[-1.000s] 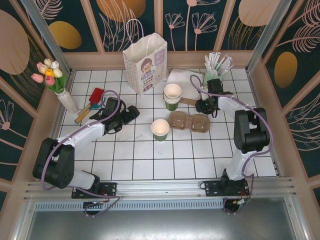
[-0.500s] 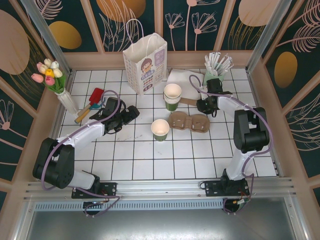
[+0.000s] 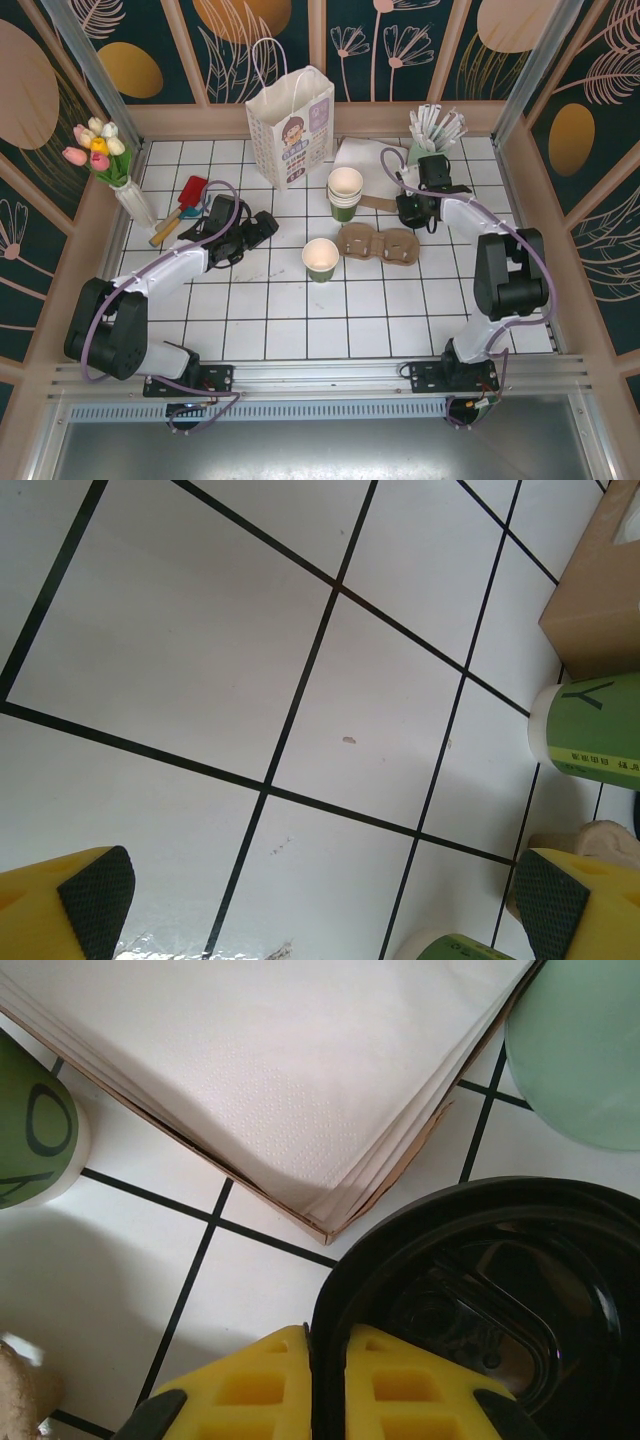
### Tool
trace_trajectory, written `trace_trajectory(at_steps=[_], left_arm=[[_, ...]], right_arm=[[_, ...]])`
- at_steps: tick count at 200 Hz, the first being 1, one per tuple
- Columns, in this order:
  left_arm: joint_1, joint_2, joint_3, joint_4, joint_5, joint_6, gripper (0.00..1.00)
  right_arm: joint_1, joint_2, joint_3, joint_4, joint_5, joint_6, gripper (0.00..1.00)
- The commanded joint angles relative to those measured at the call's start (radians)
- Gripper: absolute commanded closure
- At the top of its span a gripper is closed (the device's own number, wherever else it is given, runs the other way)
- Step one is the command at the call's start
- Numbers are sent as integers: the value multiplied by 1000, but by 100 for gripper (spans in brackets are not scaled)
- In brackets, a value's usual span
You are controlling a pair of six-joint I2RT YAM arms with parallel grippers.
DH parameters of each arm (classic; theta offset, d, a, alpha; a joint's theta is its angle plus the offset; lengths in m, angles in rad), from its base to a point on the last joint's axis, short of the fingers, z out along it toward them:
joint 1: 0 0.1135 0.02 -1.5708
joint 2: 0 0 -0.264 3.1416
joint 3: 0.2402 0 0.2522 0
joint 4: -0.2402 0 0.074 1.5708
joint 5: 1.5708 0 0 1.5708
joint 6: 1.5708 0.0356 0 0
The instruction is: Pack the takeout coffee
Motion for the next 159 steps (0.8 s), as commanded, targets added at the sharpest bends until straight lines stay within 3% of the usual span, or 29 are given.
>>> trace_trajectory(at_steps=[1,60,110,139,159], left_arm=[[-4,-19,7,-11,-11,29,1],[-4,-113,117,-29,41,302,1],[-4,-144,305,-145,186,548,1],[-5,-132,397,-197,341,642,1],[-10,-144,449,-234,375,711,1]], right_arm=[[9,-71,-27,21,-42,-46,89],[122,-332,-130,98,-25,-187,90],[401,-559,-252,269,122,-536,94],[574,-575,-286,341,276,-827,97],[639,-550,-266,335,324,-943,97]])
